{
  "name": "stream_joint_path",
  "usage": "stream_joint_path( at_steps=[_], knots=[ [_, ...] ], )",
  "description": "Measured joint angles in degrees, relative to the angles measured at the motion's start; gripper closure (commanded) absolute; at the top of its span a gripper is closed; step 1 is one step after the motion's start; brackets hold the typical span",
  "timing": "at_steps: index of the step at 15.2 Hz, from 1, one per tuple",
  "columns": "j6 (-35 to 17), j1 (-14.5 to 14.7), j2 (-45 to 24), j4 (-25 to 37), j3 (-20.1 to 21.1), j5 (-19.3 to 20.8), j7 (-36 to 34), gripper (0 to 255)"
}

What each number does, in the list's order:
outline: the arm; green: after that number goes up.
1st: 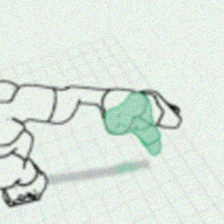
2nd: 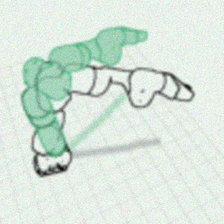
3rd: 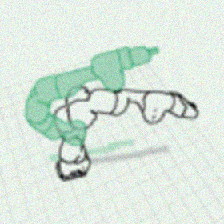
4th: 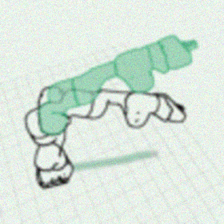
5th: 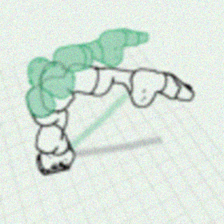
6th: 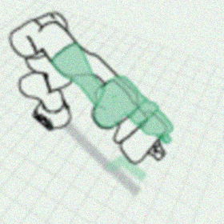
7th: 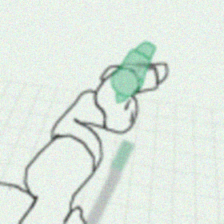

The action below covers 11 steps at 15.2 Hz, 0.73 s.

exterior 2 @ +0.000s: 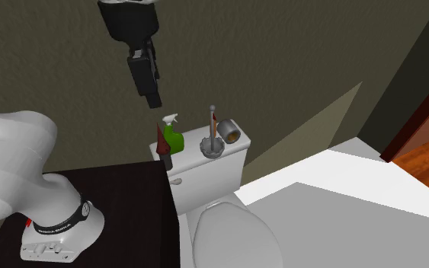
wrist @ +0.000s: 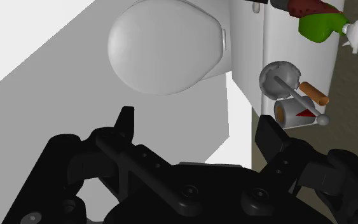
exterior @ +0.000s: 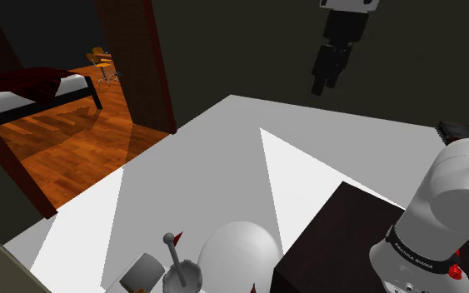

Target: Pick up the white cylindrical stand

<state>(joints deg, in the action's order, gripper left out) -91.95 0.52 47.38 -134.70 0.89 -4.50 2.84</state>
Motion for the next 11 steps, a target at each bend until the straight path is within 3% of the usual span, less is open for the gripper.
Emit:
stream_joint_path(
  at_steps=[3, 11],
  knots=[
    [-1.5, 0.4, -0.6, -0.8, 1.7, -0.6, -1.5, 0],
    [-11.4, 2.3, -7.3, -3.1, 12.7, -3.1, -11.1, 0]
  ],
)
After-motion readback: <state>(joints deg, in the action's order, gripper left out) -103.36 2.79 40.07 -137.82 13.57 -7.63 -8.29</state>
